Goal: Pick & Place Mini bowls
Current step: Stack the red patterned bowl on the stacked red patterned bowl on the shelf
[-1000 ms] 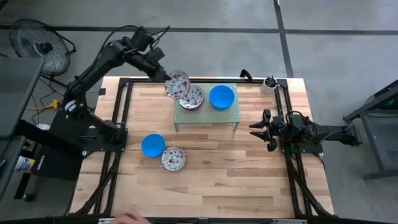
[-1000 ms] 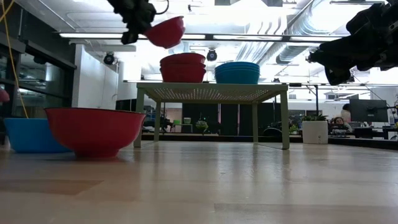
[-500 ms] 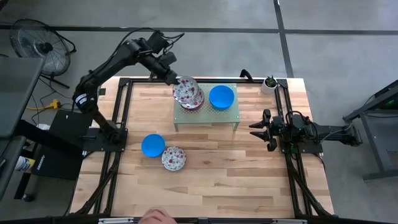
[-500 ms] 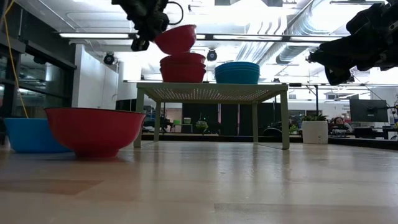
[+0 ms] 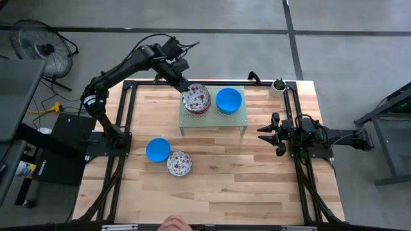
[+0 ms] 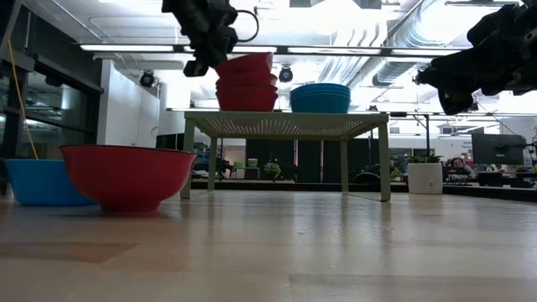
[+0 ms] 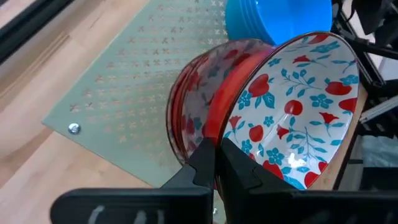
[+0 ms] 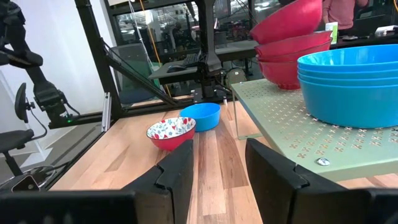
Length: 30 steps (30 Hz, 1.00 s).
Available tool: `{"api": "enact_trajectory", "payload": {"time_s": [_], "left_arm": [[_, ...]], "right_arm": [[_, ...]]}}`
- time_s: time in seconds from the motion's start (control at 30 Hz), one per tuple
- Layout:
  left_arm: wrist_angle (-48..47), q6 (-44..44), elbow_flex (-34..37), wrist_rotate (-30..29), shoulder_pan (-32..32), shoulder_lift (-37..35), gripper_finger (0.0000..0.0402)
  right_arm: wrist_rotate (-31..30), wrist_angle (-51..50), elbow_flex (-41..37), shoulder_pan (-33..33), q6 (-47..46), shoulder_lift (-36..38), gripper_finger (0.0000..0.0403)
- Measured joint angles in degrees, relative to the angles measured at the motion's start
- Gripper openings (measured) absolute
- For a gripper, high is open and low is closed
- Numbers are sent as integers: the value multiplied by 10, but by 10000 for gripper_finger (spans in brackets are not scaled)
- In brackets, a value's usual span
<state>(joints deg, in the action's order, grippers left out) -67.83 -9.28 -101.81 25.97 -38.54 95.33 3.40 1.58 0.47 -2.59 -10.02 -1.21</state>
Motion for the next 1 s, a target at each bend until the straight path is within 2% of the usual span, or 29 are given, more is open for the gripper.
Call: {"api": "enact_trajectory", "payload": {"time_s": [0.23, 0.7, 1.0], "left_arm": [[3, 5, 0, -42, 0, -1, 0], [29, 22, 0, -43, 8, 29, 2], [35, 35, 0, -47, 8, 29, 56]], "right_arm": [[0, 0, 0, 0, 0, 0, 134], [0, 0, 0, 0, 0, 0, 134], [0, 0, 0, 0, 0, 0, 134]]}}
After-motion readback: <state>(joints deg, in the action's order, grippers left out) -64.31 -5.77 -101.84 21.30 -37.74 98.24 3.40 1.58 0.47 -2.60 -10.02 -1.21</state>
